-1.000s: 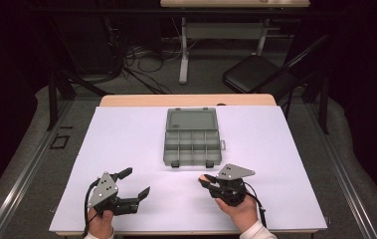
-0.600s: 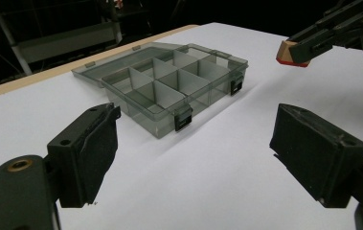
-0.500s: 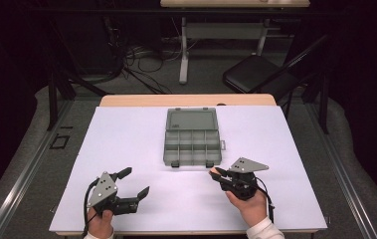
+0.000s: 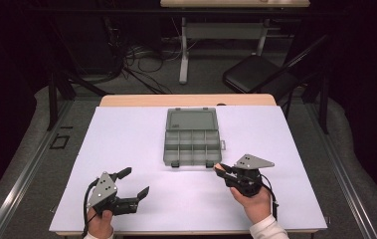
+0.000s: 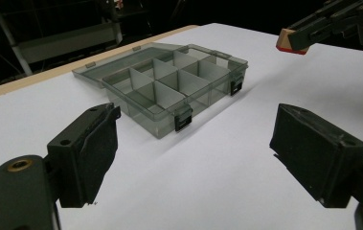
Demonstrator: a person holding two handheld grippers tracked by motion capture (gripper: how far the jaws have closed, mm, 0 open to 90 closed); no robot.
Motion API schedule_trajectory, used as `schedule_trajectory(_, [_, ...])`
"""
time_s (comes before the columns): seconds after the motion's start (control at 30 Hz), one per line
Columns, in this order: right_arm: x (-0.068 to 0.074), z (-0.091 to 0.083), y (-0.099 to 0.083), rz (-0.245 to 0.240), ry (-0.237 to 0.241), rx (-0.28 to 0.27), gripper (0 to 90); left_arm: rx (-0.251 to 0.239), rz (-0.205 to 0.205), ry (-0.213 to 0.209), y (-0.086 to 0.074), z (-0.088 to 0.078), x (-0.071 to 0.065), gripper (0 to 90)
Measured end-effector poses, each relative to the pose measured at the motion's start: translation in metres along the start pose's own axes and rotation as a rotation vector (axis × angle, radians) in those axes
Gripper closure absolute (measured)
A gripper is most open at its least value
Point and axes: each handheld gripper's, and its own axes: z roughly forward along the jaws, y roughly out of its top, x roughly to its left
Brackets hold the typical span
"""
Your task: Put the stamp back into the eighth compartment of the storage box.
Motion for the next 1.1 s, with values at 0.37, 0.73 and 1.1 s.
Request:
schedule_trajectory(0.37, [-0.010,0.003,0.003,0.008,-0.028,0.014,75.8,0.004,0.002,0.001,0.000,0.001,-0.001,16.2])
schedule_trajectory(0.73, [-0.017,0.017,0.016,0.003,-0.048,0.045,75.9,0.004,0.002,0.005,0.000,0.001,-0.001,16.2])
schedule_trajectory(1.1, [-0.026,0.039,0.034,-0.017,-0.050,0.086,75.9,0.005,0.001,0.006,0.000,0.000,-0.001,16.2])
